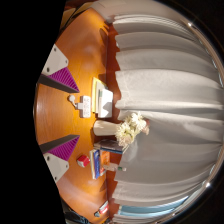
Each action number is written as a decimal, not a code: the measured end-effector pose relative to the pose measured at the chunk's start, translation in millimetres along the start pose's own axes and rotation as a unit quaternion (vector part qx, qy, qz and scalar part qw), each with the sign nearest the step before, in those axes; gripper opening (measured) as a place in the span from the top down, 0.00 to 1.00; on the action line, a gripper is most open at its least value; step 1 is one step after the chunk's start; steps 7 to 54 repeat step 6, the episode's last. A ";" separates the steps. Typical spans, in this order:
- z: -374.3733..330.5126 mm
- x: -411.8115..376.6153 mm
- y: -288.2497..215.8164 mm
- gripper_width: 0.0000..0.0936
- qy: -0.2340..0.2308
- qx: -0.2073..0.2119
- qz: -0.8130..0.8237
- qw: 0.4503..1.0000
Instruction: Unplug charger
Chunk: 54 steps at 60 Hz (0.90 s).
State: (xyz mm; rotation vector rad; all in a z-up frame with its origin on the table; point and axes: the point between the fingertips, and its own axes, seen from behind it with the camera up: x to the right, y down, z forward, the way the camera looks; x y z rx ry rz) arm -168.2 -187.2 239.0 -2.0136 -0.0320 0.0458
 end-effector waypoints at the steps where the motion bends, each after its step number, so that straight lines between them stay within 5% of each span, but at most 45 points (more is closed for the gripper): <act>1: 0.1 -0.3 0.1 0.10 0.000 0.000 0.001 1.000; 54: 2.6 0.6 1.8 0.10 -0.001 -0.004 0.005 1.000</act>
